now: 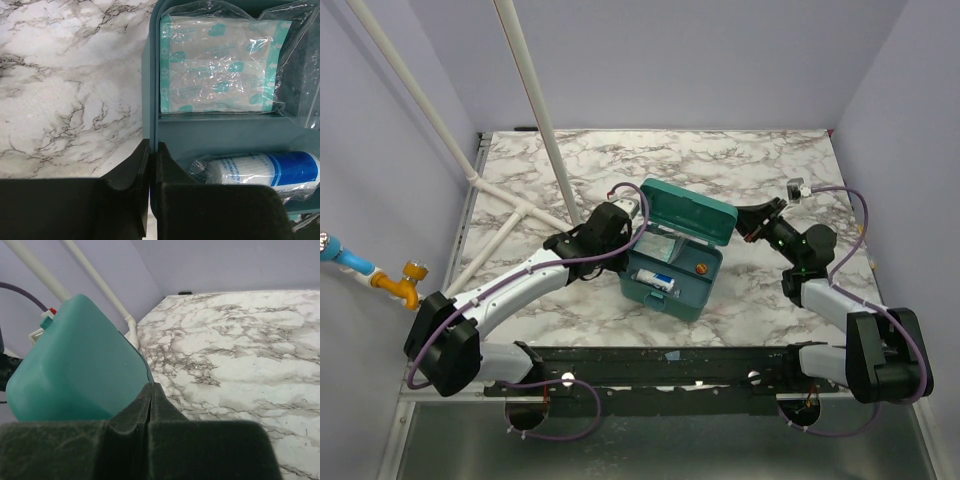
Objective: Organize the medicine kit
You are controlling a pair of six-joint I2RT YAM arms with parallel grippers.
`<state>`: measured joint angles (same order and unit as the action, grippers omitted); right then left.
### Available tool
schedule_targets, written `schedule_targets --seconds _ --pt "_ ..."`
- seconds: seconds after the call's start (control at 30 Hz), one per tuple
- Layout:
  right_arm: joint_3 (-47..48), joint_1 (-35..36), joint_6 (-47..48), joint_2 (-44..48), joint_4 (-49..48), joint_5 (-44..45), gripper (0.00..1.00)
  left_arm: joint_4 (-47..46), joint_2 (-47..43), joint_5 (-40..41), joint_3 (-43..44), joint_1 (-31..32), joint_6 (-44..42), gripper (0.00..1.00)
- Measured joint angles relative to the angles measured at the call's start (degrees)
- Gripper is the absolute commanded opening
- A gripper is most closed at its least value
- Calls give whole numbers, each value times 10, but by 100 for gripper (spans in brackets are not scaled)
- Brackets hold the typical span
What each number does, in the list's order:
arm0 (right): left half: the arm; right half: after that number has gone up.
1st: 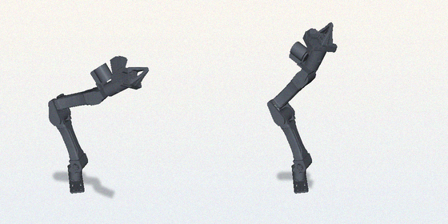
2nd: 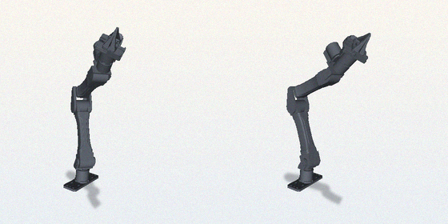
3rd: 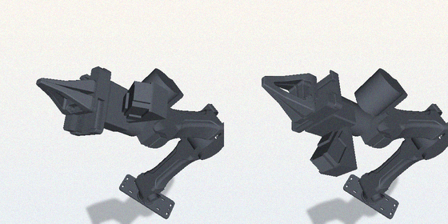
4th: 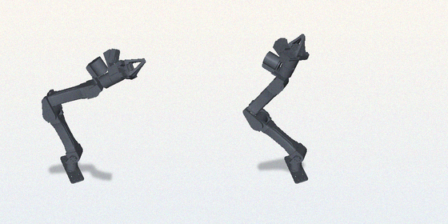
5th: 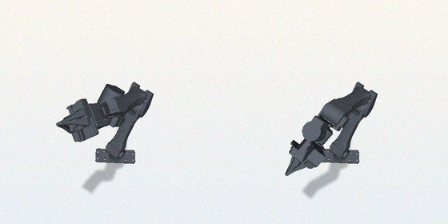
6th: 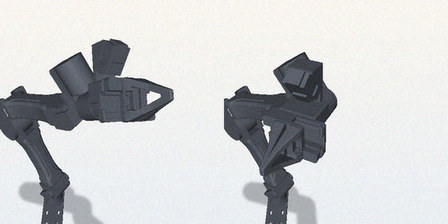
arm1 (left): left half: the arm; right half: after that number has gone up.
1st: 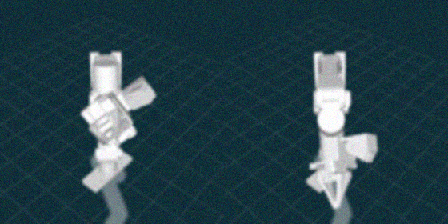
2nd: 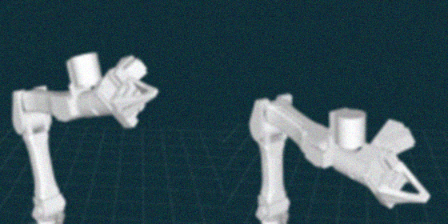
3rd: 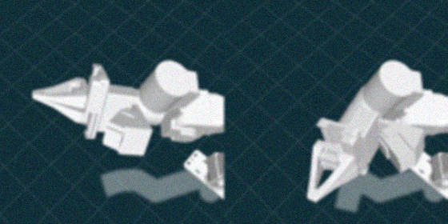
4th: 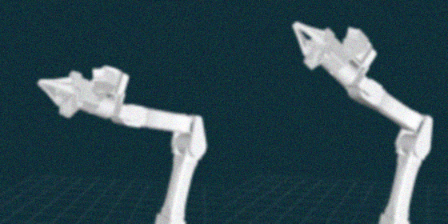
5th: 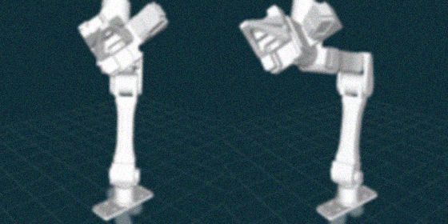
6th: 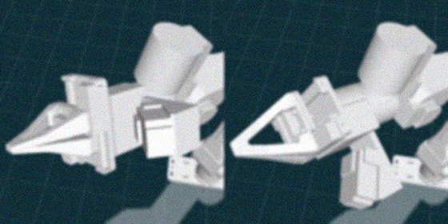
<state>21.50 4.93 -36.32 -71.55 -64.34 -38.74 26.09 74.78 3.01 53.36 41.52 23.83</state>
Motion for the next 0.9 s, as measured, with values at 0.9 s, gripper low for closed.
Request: schedule_targets --seconds 0.9 --pt "16 35 25 66 109 -34 1 -30 -134 -2 -110 -3 28 15"
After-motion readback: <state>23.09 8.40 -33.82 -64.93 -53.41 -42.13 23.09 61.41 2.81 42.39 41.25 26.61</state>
